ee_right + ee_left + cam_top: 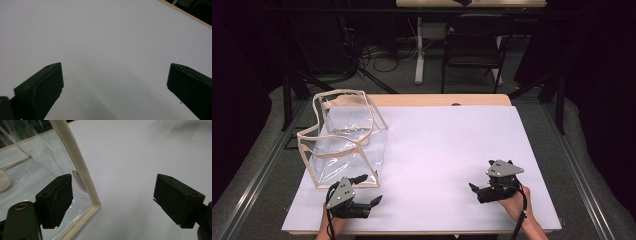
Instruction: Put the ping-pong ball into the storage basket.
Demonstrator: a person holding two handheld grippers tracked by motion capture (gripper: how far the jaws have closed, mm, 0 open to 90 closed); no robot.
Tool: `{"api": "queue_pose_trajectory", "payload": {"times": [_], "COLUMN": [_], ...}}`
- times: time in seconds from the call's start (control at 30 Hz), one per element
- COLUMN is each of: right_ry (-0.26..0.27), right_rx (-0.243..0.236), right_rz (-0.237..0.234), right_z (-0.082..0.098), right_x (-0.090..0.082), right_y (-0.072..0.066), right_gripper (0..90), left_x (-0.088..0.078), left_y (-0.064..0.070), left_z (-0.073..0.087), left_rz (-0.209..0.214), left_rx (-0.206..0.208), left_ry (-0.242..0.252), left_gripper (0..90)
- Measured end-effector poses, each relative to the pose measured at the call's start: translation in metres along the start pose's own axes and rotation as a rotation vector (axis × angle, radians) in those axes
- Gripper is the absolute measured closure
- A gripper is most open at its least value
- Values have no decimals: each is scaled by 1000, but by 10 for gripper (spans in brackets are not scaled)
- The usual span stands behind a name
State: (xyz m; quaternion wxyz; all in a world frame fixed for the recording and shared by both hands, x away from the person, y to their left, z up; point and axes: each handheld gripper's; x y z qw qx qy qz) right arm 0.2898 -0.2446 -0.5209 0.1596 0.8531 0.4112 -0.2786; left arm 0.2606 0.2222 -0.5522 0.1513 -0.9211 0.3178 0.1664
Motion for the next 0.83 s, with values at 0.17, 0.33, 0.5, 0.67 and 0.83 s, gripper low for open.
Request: {"api": "queue_pose_trajectory", "payload": {"times": [0.17,0.33,0.5,0.67,0.83], "right_ry": [9,17,37,41,51], "right_rx": [26,37,58,62,69], "right_rz": [10,16,26,32,39], "right_z": [12,26,38,42,43], "right_x": [-2,-4,-4,-4,-5], "right_y": [0,-1,-1,-1,-1], "right_gripper": [3,4,6,0,0], "left_x": [0,0,0,0,1], "left_y": [-1,-1,-2,-2,-3], "left_z": [1,1,2,2,2], "left_rz": [0,-1,-4,-7,-9], "left_rx": [-8,-3,-6,-4,1], "left_ry": [5,-2,-3,-13,-20], "left_gripper": [160,160,160,160,160]}}
Point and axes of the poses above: each handheld gripper's, and its own axes: x roughly forward along the jaws, z roughly out of its underside, y roughly to its right, and after that the axes turned 13 degrees about -z, right-handed
